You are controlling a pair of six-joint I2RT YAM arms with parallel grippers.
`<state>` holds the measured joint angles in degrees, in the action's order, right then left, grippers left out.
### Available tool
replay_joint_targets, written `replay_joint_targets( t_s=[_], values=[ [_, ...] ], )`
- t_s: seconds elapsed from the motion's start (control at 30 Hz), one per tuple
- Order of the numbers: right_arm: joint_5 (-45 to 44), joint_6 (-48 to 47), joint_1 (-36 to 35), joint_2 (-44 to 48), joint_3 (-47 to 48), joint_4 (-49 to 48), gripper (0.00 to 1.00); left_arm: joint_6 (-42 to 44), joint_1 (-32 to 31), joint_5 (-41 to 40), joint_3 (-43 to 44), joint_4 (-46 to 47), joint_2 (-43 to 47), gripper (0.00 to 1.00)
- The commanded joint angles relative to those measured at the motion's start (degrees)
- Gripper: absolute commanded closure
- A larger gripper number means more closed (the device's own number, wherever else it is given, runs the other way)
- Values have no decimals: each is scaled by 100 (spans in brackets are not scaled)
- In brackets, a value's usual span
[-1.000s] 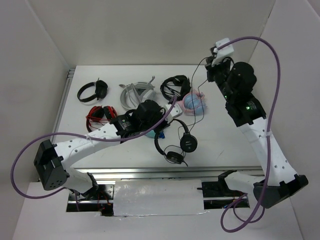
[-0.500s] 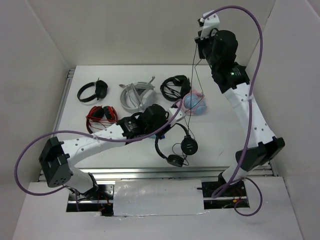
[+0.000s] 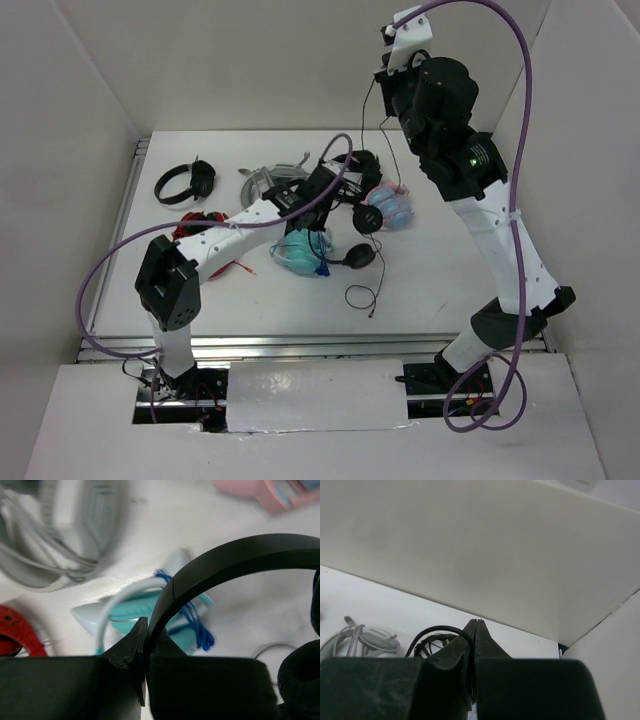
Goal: Wrap the headphones
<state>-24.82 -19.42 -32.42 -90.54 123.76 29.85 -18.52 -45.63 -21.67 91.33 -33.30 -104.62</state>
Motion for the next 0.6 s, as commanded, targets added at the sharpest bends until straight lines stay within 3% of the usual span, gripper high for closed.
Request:
replay_joint_targets(
  t_s=[0.0, 0.1, 0.23, 0.4, 0.57],
  values=[
    [-515, -114, -316, 396, 86, 240, 100, -905, 282, -696, 735, -677, -146, 100],
    [-987, -202, -817, 598, -62, 364, 100, -1257, 650, -515, 1035, -853, -269, 100],
    [-1499, -177, -1458, 1212, -948, 154, 100, -1689, 1492, -417, 1237, -950, -339, 100],
    [-1341, 210, -2160, 1609, -1363, 592, 100, -1857, 2171, -495, 2131, -1239, -673, 100],
    [-2262, 158, -2427, 1812, -1856, 172, 100, -1620, 2751, -356, 2724, -1575, -903, 100]
  ],
)
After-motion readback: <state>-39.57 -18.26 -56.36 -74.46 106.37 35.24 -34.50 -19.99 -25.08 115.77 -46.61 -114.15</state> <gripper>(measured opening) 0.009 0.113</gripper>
